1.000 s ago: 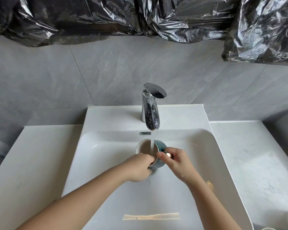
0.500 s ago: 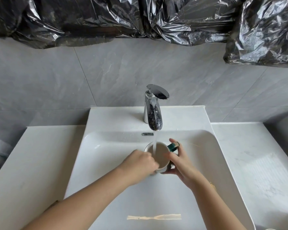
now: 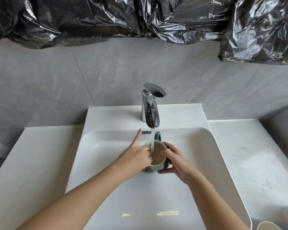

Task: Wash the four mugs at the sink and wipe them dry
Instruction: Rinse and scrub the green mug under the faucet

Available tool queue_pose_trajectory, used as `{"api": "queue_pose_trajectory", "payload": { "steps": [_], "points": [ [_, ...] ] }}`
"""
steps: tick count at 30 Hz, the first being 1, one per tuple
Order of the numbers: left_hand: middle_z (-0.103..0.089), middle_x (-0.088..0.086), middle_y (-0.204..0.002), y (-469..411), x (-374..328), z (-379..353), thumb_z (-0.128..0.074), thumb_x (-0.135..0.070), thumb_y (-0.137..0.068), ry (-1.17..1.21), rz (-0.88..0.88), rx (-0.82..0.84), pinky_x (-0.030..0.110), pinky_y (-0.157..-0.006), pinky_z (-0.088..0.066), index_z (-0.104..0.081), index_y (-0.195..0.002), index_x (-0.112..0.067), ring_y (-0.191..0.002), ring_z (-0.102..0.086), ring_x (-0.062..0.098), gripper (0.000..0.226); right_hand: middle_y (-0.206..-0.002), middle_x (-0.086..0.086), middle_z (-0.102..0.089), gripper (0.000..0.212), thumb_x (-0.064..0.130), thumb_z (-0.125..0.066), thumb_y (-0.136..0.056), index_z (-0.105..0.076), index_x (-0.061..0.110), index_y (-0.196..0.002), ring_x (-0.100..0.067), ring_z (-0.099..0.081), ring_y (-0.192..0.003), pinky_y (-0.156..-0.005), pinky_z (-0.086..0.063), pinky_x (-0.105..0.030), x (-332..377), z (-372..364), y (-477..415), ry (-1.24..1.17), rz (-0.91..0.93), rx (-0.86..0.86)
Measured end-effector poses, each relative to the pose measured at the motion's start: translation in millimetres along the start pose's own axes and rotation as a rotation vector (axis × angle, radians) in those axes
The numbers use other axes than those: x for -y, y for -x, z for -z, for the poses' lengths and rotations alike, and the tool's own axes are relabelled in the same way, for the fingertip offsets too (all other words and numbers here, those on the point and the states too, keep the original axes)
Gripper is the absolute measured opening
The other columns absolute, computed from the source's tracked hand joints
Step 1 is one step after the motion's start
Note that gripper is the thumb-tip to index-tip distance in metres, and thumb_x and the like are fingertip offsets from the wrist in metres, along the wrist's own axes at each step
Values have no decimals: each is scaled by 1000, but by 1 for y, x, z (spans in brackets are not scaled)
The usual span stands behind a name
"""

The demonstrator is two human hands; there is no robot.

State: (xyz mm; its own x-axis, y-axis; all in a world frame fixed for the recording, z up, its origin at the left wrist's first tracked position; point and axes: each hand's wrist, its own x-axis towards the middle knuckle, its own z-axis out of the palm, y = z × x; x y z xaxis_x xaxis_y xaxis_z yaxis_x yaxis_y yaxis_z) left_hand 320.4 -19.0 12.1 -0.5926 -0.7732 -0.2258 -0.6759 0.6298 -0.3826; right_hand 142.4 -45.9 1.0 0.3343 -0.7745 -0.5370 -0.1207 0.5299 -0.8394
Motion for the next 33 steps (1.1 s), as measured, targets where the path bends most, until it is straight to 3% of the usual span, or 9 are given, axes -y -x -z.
{"api": "queue_pose_trajectory", "payload": {
  "steps": [3,6,12,15,19,21,24,29,33],
  "points": [
    [-48,-10,-49,-4,6,9,-64,-1,-59,-87,-72,28,69,-110,3,-63,-58,-26,-67,-51,14,25,-129,-2,-58,90,48,-68,-60,-43,27,-144,-19,-63,-107,-75,-62,-43,-1,2,0,72,-22,14],
    [-43,-9,-44,-1,-1,4,-57,2,-58,-88,-54,-71,61,-115,-3,-56,-54,-26,-49,-44,14,28,-121,-3,-60,76,32,-64,-80,-28,40,-146,-7,-67,-89,-80,-59,-38,-13,-3,0,-71,23,-27],
    [-50,-8,-54,0,-9,-4,-59,1,-63,-38,-31,-167,58,-115,-22,-58,-62,-23,-66,-53,15,24,-116,-16,-65,65,37,-62,-68,-53,18,-130,-24,-65,-92,-87,-58,-53,-17,-9,-1,-206,9,-100],
    [-60,-9,-63,-5,1,2,-63,-6,-63,-158,-43,-2,68,-113,-6,-67,-67,-27,-93,-58,16,23,-102,-4,-68,64,41,-62,-67,-55,17,-126,-8,-68,-74,-73,-59,-37,-3,-8,0,-11,7,-52],
    [-67,-8,-77,-13,-3,-12,-51,1,-69,-97,-54,103,60,-115,-2,-67,-92,-25,-87,-63,20,38,-114,-2,-65,71,41,-65,-70,-47,19,-134,-4,-70,-80,-70,-55,-26,-5,-10,-1,-17,67,-47],
    [-66,-7,-69,-11,-9,-14,-48,1,-62,-24,-7,59,40,-91,-37,-66,-88,-24,-74,-65,18,40,-114,-2,-66,70,36,-65,-71,-41,23,-136,-10,-70,-86,-76,-56,-28,-16,-15,2,-122,98,-69],
    [-55,-10,-50,-4,-17,-3,-75,-15,-46,119,50,-42,21,-54,-37,-60,-57,-26,-55,-58,9,21,-103,-8,-67,66,28,-62,-73,-47,20,-136,-18,-64,-86,-81,-59,-41,-26,-19,5,-279,81,-44],
    [-67,-9,-83,-4,-13,-16,-75,-24,-70,149,75,10,25,-53,-30,-69,-85,-25,-95,-61,13,16,-88,4,-64,56,32,-64,-79,-53,20,-133,-2,-63,-66,-81,-60,-43,-5,-11,2,20,84,-33],
    [-69,2,-90,0,-12,3,-58,0,-81,181,117,60,29,-57,-32,-63,-110,-20,-87,-64,25,35,-117,-12,-64,96,44,-72,-59,-29,40,-144,-21,-67,-102,-100,-52,-47,-12,-21,1,-69,131,-104]
  ]
}}
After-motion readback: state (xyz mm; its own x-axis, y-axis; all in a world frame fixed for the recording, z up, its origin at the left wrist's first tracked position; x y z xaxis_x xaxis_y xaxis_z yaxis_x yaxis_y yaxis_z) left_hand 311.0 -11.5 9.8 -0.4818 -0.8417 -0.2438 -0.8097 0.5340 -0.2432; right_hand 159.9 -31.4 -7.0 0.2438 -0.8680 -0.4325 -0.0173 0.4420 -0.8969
